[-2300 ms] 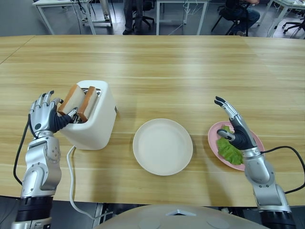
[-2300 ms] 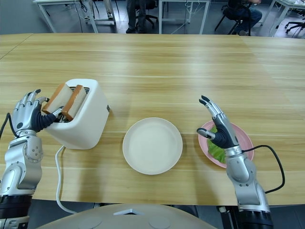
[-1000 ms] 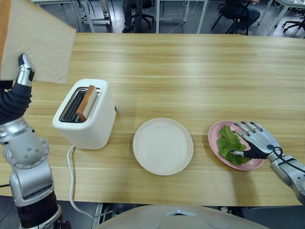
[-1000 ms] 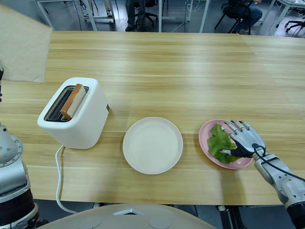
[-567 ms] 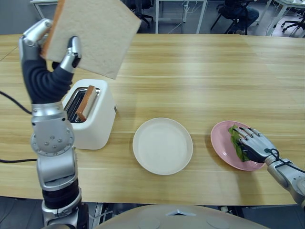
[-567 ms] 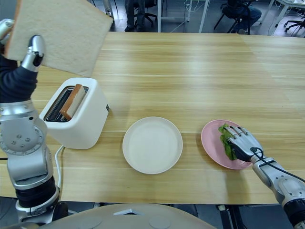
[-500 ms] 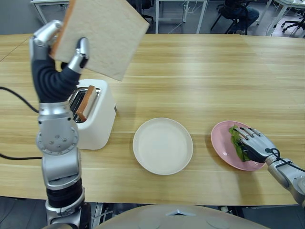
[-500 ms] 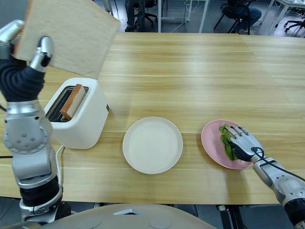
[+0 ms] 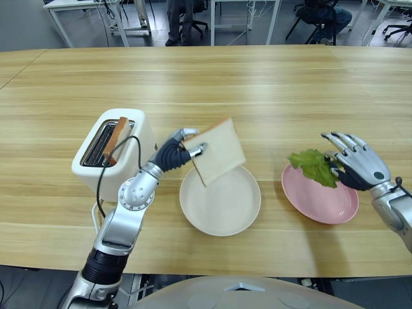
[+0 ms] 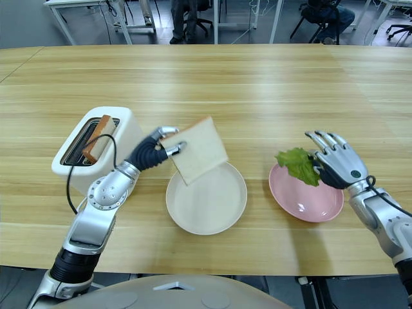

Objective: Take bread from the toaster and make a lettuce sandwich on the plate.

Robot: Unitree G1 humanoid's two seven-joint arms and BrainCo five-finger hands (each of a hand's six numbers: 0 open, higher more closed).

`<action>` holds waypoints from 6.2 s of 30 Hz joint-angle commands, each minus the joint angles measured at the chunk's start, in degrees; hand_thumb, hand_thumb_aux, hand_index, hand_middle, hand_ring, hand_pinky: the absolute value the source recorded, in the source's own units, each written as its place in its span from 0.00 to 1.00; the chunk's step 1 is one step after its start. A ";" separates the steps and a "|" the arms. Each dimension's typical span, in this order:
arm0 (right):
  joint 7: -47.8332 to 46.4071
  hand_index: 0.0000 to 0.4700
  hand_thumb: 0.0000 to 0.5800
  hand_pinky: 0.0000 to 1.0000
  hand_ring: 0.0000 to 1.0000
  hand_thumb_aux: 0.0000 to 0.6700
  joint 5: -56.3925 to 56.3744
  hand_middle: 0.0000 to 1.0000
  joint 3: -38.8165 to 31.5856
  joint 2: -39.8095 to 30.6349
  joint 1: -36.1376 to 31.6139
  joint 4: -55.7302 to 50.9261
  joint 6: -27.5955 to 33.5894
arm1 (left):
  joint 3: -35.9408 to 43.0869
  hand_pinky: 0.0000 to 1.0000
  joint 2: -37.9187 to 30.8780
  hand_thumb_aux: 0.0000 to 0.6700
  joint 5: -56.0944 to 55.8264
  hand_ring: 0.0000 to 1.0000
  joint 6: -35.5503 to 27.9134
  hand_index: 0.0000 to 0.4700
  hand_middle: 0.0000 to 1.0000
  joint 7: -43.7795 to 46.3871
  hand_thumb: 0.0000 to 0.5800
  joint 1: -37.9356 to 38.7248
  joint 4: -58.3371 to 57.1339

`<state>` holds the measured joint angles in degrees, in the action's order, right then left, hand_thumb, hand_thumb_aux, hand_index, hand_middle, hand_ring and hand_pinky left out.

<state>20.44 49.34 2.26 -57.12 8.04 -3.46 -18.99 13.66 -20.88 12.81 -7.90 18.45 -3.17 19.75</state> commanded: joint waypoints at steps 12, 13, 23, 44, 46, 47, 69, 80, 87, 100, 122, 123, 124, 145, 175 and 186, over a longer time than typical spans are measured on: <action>-9.50 0.98 1.00 0.00 0.00 1.00 -3.10 0.00 -1.53 6.07 -2.55 13.62 -2.59 | 10.42 1.00 -1.26 1.00 3.04 1.00 4.72 0.98 1.00 10.33 1.00 -5.78 -22.70; -10.32 0.98 1.00 0.00 0.00 1.00 -3.19 0.00 -2.03 6.79 -2.87 14.41 -2.83 | 10.67 1.00 -0.74 1.00 3.10 1.00 5.85 0.98 1.00 10.25 1.00 -6.58 -23.76; -16.19 0.98 1.00 0.00 0.00 1.00 -2.72 0.00 -8.58 14.55 -5.23 17.96 -5.05 | 12.82 0.00 1.49 0.00 16.53 0.00 19.59 0.00 0.00 -5.01 0.00 -13.68 -32.89; -15.16 0.98 1.00 0.00 0.00 1.00 8.53 0.00 -21.99 22.33 -10.63 5.12 -5.73 | -20.18 0.00 -10.54 0.00 34.14 0.00 5.22 0.00 0.00 -16.79 0.00 9.47 14.30; -14.81 0.84 0.98 0.00 0.00 0.86 9.99 0.00 -22.14 22.10 -10.71 5.15 -4.75 | -24.81 0.00 -10.24 0.00 35.13 0.00 3.28 0.00 0.00 -16.12 0.00 10.67 18.08; -14.62 0.00 0.00 0.00 0.00 0.00 10.53 0.00 -22.09 22.00 -10.78 5.29 -4.34 | -27.03 0.00 -10.25 0.00 35.54 0.00 2.40 0.00 0.00 -15.64 0.00 11.24 19.45; -11.68 0.00 0.00 0.00 0.00 0.00 -4.44 0.00 -14.91 25.12 -5.27 16.20 -2.15 | -19.99 0.00 -3.57 0.00 48.14 0.00 -7.23 0.00 0.00 -5.46 0.00 11.03 4.39; -24.82 0.00 0.00 0.00 0.00 0.00 -38.31 0.00 -15.04 34.09 2.34 26.20 -2.43 | -16.89 0.00 -5.55 0.63 49.79 0.00 -11.62 0.61 0.00 -5.02 0.86 6.20 -3.61; -27.55 0.00 0.00 0.00 0.00 0.00 -41.09 0.00 -13.55 36.14 2.58 27.06 -1.54 | -18.17 0.00 -6.14 1.00 47.22 0.00 -10.79 0.98 0.00 -8.49 1.00 5.15 -1.40; -29.78 0.00 0.00 0.00 0.00 0.00 -41.87 0.00 -12.48 38.59 3.09 27.35 -1.17 | -19.32 1.00 -7.12 1.00 40.43 1.00 -4.10 0.98 1.00 -16.15 1.00 4.03 0.44; -10.96 0.00 0.00 0.00 0.00 0.00 -6.87 0.00 -1.27 28.50 -3.43 19.64 -22.28 | -24.45 1.00 -13.70 1.00 12.52 1.00 10.82 0.98 1.00 -8.73 1.00 -6.56 9.00; -10.09 0.00 0.00 0.00 0.00 0.00 -6.45 0.00 -0.62 27.50 -3.82 19.04 -23.27 | -22.96 1.00 -14.63 1.00 11.20 1.00 11.56 0.98 1.00 -6.33 1.00 -7.11 8.42; -8.88 0.00 0.00 0.00 0.00 0.00 -6.08 0.00 0.81 26.01 -4.04 18.91 -24.99 | -20.32 1.00 -15.64 1.00 8.31 1.00 12.92 0.98 1.00 -2.45 1.00 -8.64 7.17; -18.26 0.00 0.00 0.00 0.00 0.00 2.91 0.00 -12.47 16.44 -0.16 14.09 -39.15 | 8.36 1.00 2.91 1.00 -9.77 1.00 27.17 0.98 1.00 34.51 1.00 -33.97 -46.83; -32.46 0.00 0.00 0.00 0.00 0.00 -7.46 0.00 -18.26 17.25 -1.29 12.33 -27.78 | 9.67 1.00 10.57 1.00 -0.78 1.00 37.85 0.98 1.00 27.00 1.00 -33.33 -72.93; -46.18 0.00 0.00 0.00 0.00 0.00 -10.58 0.00 -25.75 21.61 -1.56 5.21 -12.70 | 10.34 1.00 11.42 1.00 5.05 1.00 42.57 0.98 1.00 19.25 1.00 -35.66 -76.74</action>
<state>-20.81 38.35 -20.45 -36.08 5.32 6.58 -36.26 23.00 -9.69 16.15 32.96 39.23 -37.50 -56.35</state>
